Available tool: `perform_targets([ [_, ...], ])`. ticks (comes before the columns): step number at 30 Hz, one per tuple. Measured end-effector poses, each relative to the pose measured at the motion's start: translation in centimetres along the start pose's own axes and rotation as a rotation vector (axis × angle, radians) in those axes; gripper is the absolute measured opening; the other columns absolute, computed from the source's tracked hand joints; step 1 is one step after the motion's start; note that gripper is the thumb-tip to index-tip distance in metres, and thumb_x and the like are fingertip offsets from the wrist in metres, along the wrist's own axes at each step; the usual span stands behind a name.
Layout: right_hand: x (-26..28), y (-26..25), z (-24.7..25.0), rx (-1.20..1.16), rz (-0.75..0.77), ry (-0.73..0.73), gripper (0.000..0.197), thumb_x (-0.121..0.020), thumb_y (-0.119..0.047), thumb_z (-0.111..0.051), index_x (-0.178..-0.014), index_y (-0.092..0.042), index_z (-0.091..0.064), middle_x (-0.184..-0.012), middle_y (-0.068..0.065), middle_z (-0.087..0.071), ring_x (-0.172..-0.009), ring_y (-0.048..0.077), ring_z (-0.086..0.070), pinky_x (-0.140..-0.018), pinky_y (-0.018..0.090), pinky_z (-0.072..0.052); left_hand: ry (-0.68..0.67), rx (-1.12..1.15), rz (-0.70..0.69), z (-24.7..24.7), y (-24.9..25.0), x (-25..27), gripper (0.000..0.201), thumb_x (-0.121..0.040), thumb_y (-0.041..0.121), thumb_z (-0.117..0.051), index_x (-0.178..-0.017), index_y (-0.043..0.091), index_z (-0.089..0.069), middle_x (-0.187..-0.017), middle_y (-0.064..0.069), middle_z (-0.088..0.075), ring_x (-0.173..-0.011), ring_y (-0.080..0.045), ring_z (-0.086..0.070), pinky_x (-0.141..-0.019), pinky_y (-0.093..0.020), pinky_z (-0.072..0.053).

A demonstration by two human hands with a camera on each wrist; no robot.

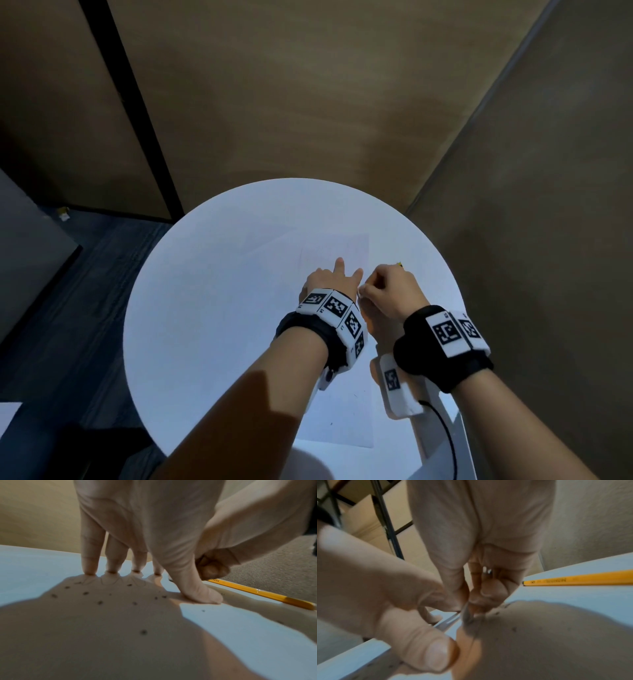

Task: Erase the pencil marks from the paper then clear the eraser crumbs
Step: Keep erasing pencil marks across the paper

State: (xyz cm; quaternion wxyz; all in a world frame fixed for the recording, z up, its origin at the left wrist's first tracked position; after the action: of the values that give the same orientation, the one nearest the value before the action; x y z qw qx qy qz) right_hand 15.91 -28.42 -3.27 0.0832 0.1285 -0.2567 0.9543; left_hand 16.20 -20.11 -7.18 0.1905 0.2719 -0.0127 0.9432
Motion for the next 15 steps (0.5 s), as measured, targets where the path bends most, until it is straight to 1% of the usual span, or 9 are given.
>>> perform_targets([
  [3, 0.7, -0.3, -1.3, 0.073, 0.001, -0.178, 0.021, -0.085, -0.016, -0.061, -0.066, -0.016, -0.052, -0.073, -0.001, -0.058, -0.072, 0.015, -0.052, -0.055, 0.02, -0.036, 0.01, 0.003, 0.0, 0.0, -0.1, 0.0, 0.085, -0.09, 0.047, -0.058, -0.151, 0.03, -0.002, -0.159, -0.011, 0.002, -0.13, -0.036, -0.037, -0.092, -0.044, -0.049],
  [4, 0.5, -0.4, -1.2, 0.069, 0.002, -0.18, 0.021, -0.085, -0.016, -0.061, -0.066, -0.015, -0.053, -0.071, -0.001, -0.057, -0.071, 0.014, -0.052, -0.054, 0.02, -0.036, 0.009, 0.007, -0.004, 0.1, -0.1, 0.0, 0.086, -0.089, 0.048, -0.058, -0.151, 0.03, -0.002, -0.159, -0.011, 0.002, -0.13, -0.036, -0.037, -0.093, -0.044, -0.048],
  [6, -0.4, -0.6, -0.3, 0.02, 0.003, -0.086, 0.012, -0.086, -0.015, -0.06, -0.076, -0.007, -0.062, -0.081, 0.005, -0.064, -0.075, 0.016, -0.053, -0.061, 0.022, -0.039, 0.006, 0.011, -0.009, 0.1, -0.1, 0.0, 0.085, -0.088, 0.049, -0.058, -0.151, 0.03, -0.003, -0.159, -0.01, 0.001, -0.13, -0.036, -0.037, -0.092, -0.044, -0.049],
  [8, -0.5, -0.5, 0.4, -0.023, -0.001, 0.027, 0.014, -0.086, -0.015, -0.058, -0.086, -0.002, -0.064, -0.092, 0.01, -0.066, -0.08, 0.018, -0.054, -0.069, 0.025, -0.041, 0.016, -0.001, -0.012, 0.2, -0.1, 0.0, 0.084, -0.089, 0.047, -0.059, -0.151, 0.031, -0.004, -0.159, -0.011, -0.001, -0.128, -0.036, -0.04, -0.09, -0.043, -0.05],
  [9, -0.2, -0.3, 0.2, -0.023, -0.003, 0.032, 0.013, -0.086, -0.015, -0.058, -0.086, -0.003, -0.063, -0.092, 0.01, -0.066, -0.08, 0.018, -0.054, -0.068, 0.025, -0.041, 0.019, -0.007, -0.012, 0.2, 0.0, 0.0, 0.084, -0.089, 0.047, -0.059, -0.151, 0.031, -0.004, -0.158, -0.011, -0.001, -0.126, -0.036, -0.041, -0.089, -0.044, -0.051],
  [11, 0.5, -0.1, -0.8, 0.018, 0.008, -0.076, 0.012, -0.085, -0.016, -0.06, -0.076, -0.01, -0.058, -0.083, 0.005, -0.064, -0.075, 0.015, -0.053, -0.061, 0.023, -0.039, 0.025, -0.018, -0.005, 0.0, -0.1, -0.1, 0.085, -0.089, 0.046, -0.06, -0.151, 0.031, -0.003, -0.158, -0.012, -0.001, -0.125, -0.036, -0.043, -0.088, -0.043, -0.051],
  [13, 1.1, -0.2, -1.5, 0.071, -0.002, -0.206, 0.023, -0.084, -0.017, -0.064, -0.065, -0.017, -0.051, -0.071, -0.002, -0.056, -0.066, 0.009, -0.049, -0.053, 0.019, -0.034, 0.038, -0.031, -0.003, 0.0, -0.2, -0.3, 0.086, -0.088, 0.047, -0.06, -0.151, 0.031, -0.003, -0.159, -0.011, -0.001, -0.125, -0.035, -0.043, -0.086, -0.041, -0.05],
  [14, 0.9, -0.2, -1.3, 0.071, -0.005, -0.208, 0.024, -0.084, -0.016, -0.064, -0.064, -0.016, -0.051, -0.07, -0.002, -0.056, -0.064, 0.008, -0.048, -0.053, 0.019, -0.034, 0.039, -0.03, -0.006, 0.0, -0.2, -0.3, 0.086, -0.088, 0.048, -0.06, -0.151, 0.03, -0.003, -0.159, -0.011, -0.001, -0.126, -0.034, -0.043, -0.087, -0.04, -0.048],
  [15, 0.4, -0.2, -0.8, 0.048, -0.005, -0.166, 0.02, -0.084, -0.015, -0.064, -0.067, -0.013, -0.053, -0.074, 0.001, -0.06, -0.067, 0.01, -0.05, -0.056, 0.02, -0.035, 0.037, -0.028, -0.011, 0.0, -0.2, -0.3, 0.087, -0.088, 0.049, -0.06, -0.151, 0.03, -0.004, -0.159, -0.011, -0.001, -0.126, -0.034, -0.042, -0.088, -0.04, -0.047],
])
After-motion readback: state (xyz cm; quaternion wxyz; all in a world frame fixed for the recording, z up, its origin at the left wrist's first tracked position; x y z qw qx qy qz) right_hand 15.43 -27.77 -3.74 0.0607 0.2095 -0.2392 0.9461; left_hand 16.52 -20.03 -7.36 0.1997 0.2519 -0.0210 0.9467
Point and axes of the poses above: each hand's wrist, its own x-axis away from the middle knuckle, its own z-axis out of the back of the hand, y = z × x, the point moved 10 cm from there along -x, towards the middle knuckle
